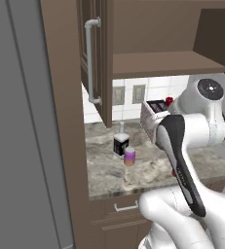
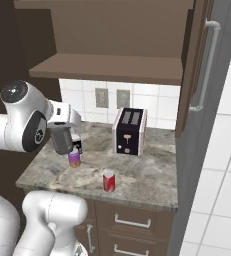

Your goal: Sort all alcoholic drinks to one cabinet, and non-alcoholic drinks to the other.

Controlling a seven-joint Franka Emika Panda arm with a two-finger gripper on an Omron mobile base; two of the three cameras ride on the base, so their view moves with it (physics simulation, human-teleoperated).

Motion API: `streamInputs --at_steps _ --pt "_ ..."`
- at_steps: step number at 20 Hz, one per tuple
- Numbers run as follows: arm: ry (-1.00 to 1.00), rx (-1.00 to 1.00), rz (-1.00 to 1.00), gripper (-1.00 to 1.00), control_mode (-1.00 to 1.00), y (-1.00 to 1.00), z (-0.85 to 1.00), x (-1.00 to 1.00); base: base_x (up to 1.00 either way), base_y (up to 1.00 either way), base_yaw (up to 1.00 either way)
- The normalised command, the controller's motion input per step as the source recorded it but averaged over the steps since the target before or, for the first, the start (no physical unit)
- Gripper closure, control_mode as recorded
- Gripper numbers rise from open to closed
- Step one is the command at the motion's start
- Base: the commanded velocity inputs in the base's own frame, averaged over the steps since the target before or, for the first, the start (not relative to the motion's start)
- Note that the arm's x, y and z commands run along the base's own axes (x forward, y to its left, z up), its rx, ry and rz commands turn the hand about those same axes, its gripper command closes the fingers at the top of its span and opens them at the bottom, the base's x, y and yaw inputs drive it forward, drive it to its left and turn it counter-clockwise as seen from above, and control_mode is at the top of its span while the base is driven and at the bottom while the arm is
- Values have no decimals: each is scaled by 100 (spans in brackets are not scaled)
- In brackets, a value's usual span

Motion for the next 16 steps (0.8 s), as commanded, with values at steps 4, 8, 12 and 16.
streamInputs --at_steps 4,8,12,16 --pt "-22 0 0 100 -100 0 100 -29 0 0 0" --pt "-21 3 0 100 -100 0 100 -26 0 0 0" --pt "-21 7 0 100 -100 0 99 -15 0 0 0" --pt "-15 5 0 100 -100 1 86 -1 0 0 0"
